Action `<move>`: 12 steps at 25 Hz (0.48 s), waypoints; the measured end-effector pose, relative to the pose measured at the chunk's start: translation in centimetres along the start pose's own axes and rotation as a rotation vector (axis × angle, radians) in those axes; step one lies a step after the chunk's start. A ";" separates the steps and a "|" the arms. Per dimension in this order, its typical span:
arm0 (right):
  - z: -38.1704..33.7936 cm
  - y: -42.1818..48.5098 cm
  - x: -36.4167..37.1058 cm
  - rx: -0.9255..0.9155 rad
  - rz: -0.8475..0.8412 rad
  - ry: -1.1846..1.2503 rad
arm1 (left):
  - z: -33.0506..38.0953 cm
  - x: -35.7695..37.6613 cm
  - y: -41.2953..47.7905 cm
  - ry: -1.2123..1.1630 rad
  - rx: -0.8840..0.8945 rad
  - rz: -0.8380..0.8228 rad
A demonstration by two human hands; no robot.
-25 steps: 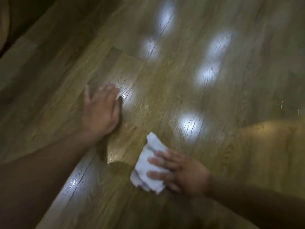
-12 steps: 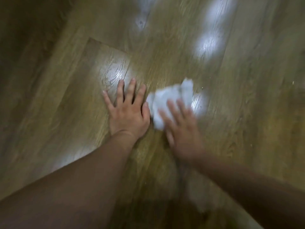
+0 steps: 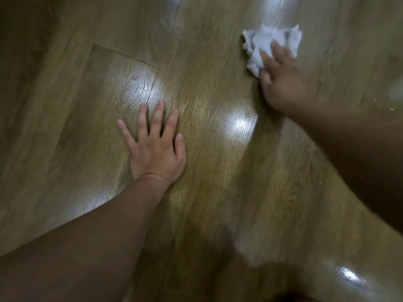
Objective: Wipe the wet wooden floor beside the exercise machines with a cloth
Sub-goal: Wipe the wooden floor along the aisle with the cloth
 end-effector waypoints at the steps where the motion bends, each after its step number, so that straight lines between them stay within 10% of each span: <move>1: -1.7 -2.0 0.4 0.100 0.016 0.013 | 0.0 0.0 0.0 -0.007 -0.003 -0.001; 6: -8.2 -28.2 3.2 -0.485 -0.218 0.022 | 0.0 0.0 -0.1 -0.018 0.003 0.017; 9: -1.5 -27.5 1.4 -0.931 -0.394 -0.004 | 0.0 0.0 0.0 -0.023 0.009 0.023; 12: 5.2 -13.5 -0.3 -0.675 -0.175 -0.083 | 0.2 0.0 -0.1 -0.051 0.006 0.060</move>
Point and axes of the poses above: each hand's wrist, its own y-axis towards the middle knuckle, its own x-axis out of the palm, z = x × y, the point moved 4 cm from there along y, towards the middle knuckle, and after that the axes turned 3 degrees about z, right-handed, at the moved point
